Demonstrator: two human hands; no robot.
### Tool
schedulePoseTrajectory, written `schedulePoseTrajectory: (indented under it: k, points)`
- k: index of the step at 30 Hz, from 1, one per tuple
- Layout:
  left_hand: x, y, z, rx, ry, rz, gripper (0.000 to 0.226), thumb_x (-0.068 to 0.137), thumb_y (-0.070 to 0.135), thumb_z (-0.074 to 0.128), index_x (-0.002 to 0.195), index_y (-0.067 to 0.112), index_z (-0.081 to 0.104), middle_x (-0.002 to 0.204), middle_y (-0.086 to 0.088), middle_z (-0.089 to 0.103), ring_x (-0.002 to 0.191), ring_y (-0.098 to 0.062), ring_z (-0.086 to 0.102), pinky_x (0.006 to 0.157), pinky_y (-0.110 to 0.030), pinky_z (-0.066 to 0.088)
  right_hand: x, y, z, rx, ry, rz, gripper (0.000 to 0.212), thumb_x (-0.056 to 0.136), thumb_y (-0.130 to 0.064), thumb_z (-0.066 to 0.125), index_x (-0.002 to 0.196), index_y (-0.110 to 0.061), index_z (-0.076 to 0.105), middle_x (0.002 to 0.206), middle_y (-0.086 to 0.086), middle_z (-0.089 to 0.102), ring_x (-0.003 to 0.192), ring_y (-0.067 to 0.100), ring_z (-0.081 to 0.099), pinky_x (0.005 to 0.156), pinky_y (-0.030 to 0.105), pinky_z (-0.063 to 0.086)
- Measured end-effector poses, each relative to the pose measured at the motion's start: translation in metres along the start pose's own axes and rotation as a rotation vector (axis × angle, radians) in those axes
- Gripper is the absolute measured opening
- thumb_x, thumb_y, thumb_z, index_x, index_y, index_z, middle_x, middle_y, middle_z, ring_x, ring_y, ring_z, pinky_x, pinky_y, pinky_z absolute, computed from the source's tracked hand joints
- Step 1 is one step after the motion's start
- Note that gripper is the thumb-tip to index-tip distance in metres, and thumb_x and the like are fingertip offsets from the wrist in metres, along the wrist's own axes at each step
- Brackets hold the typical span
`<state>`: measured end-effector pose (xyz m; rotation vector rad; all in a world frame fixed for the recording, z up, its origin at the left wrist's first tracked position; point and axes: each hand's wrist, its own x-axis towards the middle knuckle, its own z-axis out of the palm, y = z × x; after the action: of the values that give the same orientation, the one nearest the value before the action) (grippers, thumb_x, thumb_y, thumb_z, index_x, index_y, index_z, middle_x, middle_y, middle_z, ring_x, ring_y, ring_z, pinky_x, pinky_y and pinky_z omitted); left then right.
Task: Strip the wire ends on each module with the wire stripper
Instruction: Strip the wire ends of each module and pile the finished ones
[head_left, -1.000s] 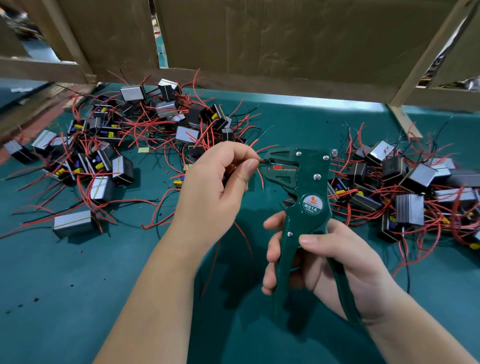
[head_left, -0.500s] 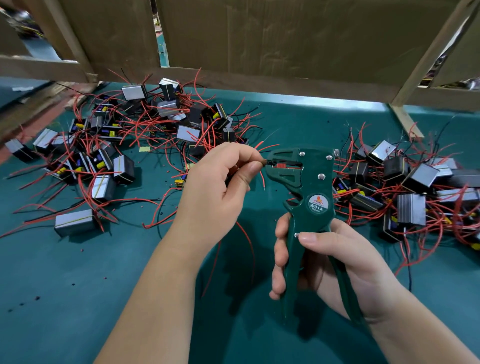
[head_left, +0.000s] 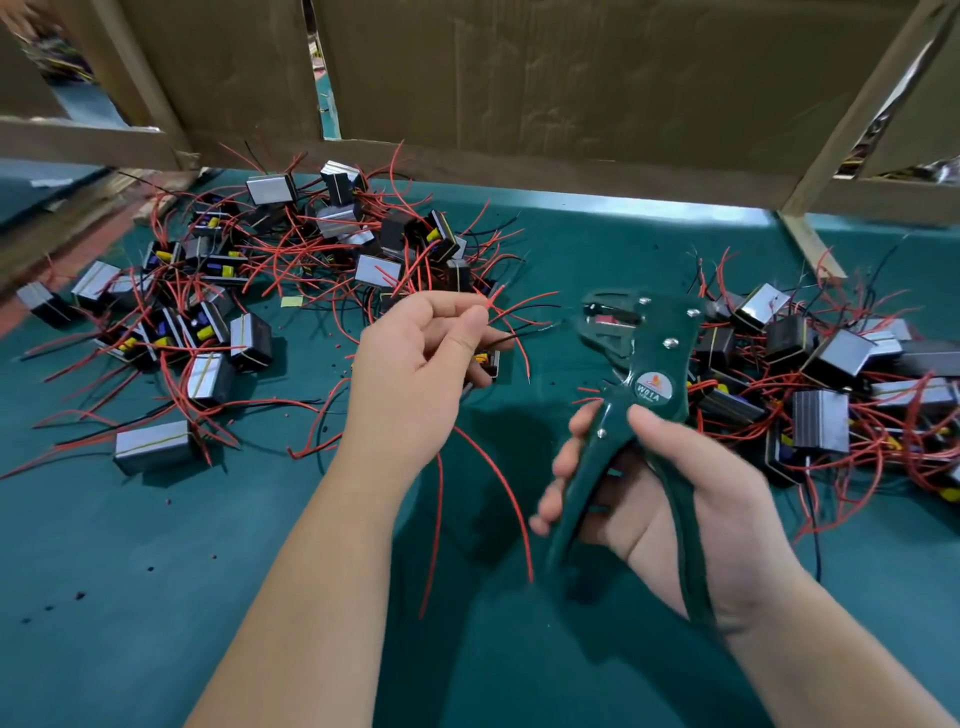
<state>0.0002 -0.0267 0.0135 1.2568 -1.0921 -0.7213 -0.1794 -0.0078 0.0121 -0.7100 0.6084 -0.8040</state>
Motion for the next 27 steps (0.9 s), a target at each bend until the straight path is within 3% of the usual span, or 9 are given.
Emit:
schedulePoseTrajectory:
  k: [3, 6, 9, 12, 14, 19, 27]
  points:
    - [0.001, 0.006, -0.005, -0.154, -0.070, -0.026, 0.015, 0.096, 0.012, 0.054, 0.084, 0.015, 0.064, 0.066, 0.004, 0.070, 0.048, -0.007, 0.054, 0.054, -0.016, 0.047, 0.000, -0.004, -0.003, 0.064, 0.068, 0.035, 0.050, 0.056, -0.030, 0.067, 0.096, 0.001, 0.063, 0.078, 0.022, 0.058, 0.063, 0.038, 0.061, 0.060, 0.051, 0.055]
    - [-0.002, 0.011, -0.007, -0.312, -0.201, -0.031, 0.020, 0.090, 0.017, 0.057, 0.076, 0.022, 0.071, 0.056, 0.007, 0.059, 0.049, -0.008, 0.052, 0.053, -0.015, 0.044, -0.001, -0.003, -0.003, 0.051, 0.007, 0.096, 0.054, 0.056, -0.027, 0.070, 0.100, 0.003, 0.063, 0.079, 0.023, 0.059, 0.064, 0.038, 0.062, 0.063, 0.051, 0.054]
    - [-0.004, 0.013, -0.005, -0.243, -0.206, -0.026, 0.017, 0.084, 0.020, 0.061, 0.072, 0.024, 0.072, 0.051, 0.008, 0.056, 0.050, -0.007, 0.051, 0.053, -0.015, 0.042, -0.005, -0.001, -0.001, 0.056, -0.177, 0.101, 0.054, 0.059, -0.029, 0.079, 0.103, 0.000, 0.067, 0.084, 0.022, 0.061, 0.070, 0.040, 0.062, 0.068, 0.053, 0.052]
    - [-0.005, 0.013, -0.004, -0.136, -0.159, 0.021, 0.016, 0.087, 0.010, 0.066, 0.073, 0.019, 0.068, 0.050, 0.007, 0.056, 0.048, -0.003, 0.050, 0.051, -0.012, 0.040, -0.008, -0.001, -0.002, 0.029, -0.294, 0.088, 0.050, 0.068, -0.029, 0.077, 0.106, 0.000, 0.065, 0.087, 0.022, 0.062, 0.073, 0.040, 0.062, 0.072, 0.054, 0.050]
    - [-0.005, 0.014, -0.005, -0.089, -0.146, 0.069, 0.019, 0.088, 0.004, 0.064, 0.075, 0.017, 0.067, 0.051, 0.008, 0.058, 0.048, -0.001, 0.050, 0.051, -0.009, 0.039, -0.008, -0.002, -0.002, 0.013, -0.295, 0.091, 0.050, 0.067, -0.028, 0.078, 0.104, 0.001, 0.065, 0.085, 0.024, 0.061, 0.072, 0.041, 0.061, 0.072, 0.054, 0.050]
    - [-0.006, 0.014, -0.005, -0.057, -0.161, 0.127, 0.008, 0.080, 0.015, 0.066, 0.076, 0.021, 0.070, 0.059, 0.012, 0.062, 0.056, -0.004, 0.050, 0.056, -0.014, 0.042, -0.008, -0.002, 0.000, -0.013, -0.277, 0.071, 0.048, 0.064, -0.028, 0.081, 0.100, 0.000, 0.066, 0.082, 0.023, 0.062, 0.068, 0.040, 0.062, 0.069, 0.054, 0.050]
    - [-0.006, 0.011, -0.005, -0.043, -0.150, 0.159, 0.012, 0.078, 0.014, 0.067, 0.074, 0.025, 0.071, 0.063, 0.011, 0.064, 0.061, -0.011, 0.049, 0.059, -0.019, 0.042, -0.005, 0.002, -0.003, -0.109, -0.252, 0.052, 0.045, 0.065, -0.029, 0.080, 0.098, -0.002, 0.065, 0.079, 0.022, 0.063, 0.064, 0.038, 0.063, 0.067, 0.052, 0.051]
